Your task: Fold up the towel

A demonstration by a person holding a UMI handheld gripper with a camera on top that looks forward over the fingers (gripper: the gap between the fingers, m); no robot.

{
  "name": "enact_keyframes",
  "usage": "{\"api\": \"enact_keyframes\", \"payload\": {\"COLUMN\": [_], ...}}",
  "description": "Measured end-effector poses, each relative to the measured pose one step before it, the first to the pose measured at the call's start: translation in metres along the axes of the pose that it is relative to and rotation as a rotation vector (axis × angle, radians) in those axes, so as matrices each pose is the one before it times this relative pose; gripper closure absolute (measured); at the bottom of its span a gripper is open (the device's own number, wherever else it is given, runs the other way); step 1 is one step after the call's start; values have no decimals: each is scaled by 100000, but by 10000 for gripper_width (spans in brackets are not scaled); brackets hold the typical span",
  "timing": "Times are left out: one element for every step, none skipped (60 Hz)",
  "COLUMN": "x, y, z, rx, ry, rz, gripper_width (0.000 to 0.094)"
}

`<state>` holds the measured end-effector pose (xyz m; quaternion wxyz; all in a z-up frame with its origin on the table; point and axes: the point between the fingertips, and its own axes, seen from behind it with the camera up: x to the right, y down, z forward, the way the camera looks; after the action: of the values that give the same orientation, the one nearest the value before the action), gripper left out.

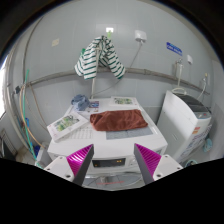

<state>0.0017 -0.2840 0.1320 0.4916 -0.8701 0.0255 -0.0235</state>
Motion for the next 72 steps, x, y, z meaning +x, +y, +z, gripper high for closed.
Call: {"api": "enact_keyframes", "payload": {"x": [-228, -338, -325, -366, -397, -436, -425, -388, -363, 175, -799, -463, -410, -419, -406, -396, -382, -348, -332, -285, -260, -211, -191, -146, -105, -31, -9, 40, 39, 201, 148, 283, 332, 336, 350, 345, 393, 160, 186, 135, 82, 11, -68, 60, -44, -316, 196, 420, 370, 226, 247, 668, 603, 27, -150, -13, -29, 58, 6, -24, -71, -131, -135, -123, 21, 262, 524, 474, 517, 564, 582, 645], "y": [-22, -52, -66, -97, -114, -132, -158, -197, -178, -81, -242, -289, -249, -258, -262, -262, -248, -196, -141, -197, -233, -247, -229, -236, -173, -138, -53, -25, -20, -25, 45, 124, 104, 101, 120, 153, 182, 187, 214, 223, 278, 312, 405, 510, 559, -576, 28, 222, -186, 167, 29, 81, 14, -121, 151, -107, 3, 15, -56, -28, -111, -138, -224, -329, -430, -567, -727, -666, -629, -566, -556, -612], "z": [127, 215, 279, 309, 358, 407, 458, 502, 515, 291, 830, 678, 685, 763, 784, 820, 844, 899, 912, 933, 950, 964, 968, 971, 975, 1018, 997, 982, 990, 1055, 898, 873, 850, 749, 743, 653, 648, 493, 508, 428, 344, 344, 319, 294, 158, 68, 112, 32, 97, -2, 40, 94, -18, 48, -17, 4, 15, 232, 18, 14, 17, -27, -71, -155, -246, -310, -394, -485, -365, -352, -360, -387], "rx": [-58, -40, -34, 10, 52, -27, -54, -26, 67, 158, 330, 256, 271, 251, 250, 290, 202, -21, -136, -103, -36, 56, -30, -76, -43, -184, -482, -642, -581, -602, -812, -1068, -1004, -883, -931, -929, -879, -839, -807, -875, -950, -954, -1095, -1345, -1529, 2798, 754, -278, 1295, 6, 251, -44, 40, 823, -216, 555, 82, 264, 196, 78, 370, 436, 644, 828, 1138, 1396, 1359, 1596, 1175, 941, 830, 961], "ry": [-659, -530, -498, -519, -528, -505, -456, -455, -461, -892, -337, -698, -733, -765, -843, -976, -1119, -1013, -994, -994, -1015, -922, -835, -797, -764, -623, -603, -600, -574, -303, -267, 124, 273, 342, 465, 446, 488, 62, -15, -212, -466, -616, -859, -468, -879, -2107, -164, 982, 804, 919, 873, 2156, 2500, 324, -173, 80, 138, 551, 137, -31, -362, -807, -1175, -1369, -994, -463, -117, 280, 216, 179, 68, 60], "rz": [-497, -421, -384, -473, -479, -508, -607, -722, -903, -1033, -1074, -1131, -1130, -998, -905, -865, -777, -666, -501, -427, -334, -290, -286, -362, -492, -627, -707, -843, -905, -1110, -1028, -1049, -1113, -1020, -867, -702, -657, -492, -339, -171, -45, 50, 54, 72, -368, 1532, 1638, 760, 501, -256, -913, -1491, -1802, -146, 413, -296, -837, -1178, -1088, -590, 33, 759, 1442, 1898, 2008, 1754, 1310, 943, 486, 484, 967, 1637], "gripper_width": [89, 89, 88, 88, 88, 88, 89, 89, 88, 87, 87, 86, 86, 88, 87, 87, 86, 88, 90, 87, 88, 87, 87, 86, 86, 88, 88, 91, 90, 89, 90, 93, 91, 92, 92, 93, 97, 100, 107, 112, 123, 133, 156, 147, 197, 286, 375, 419, 477, 575, 672, 770, 867, 870, 877, 884, 886, 890, 894, 897, 904, 916, 919, 920, 921, 921, 921, 921, 921, 921, 921, 922]}}
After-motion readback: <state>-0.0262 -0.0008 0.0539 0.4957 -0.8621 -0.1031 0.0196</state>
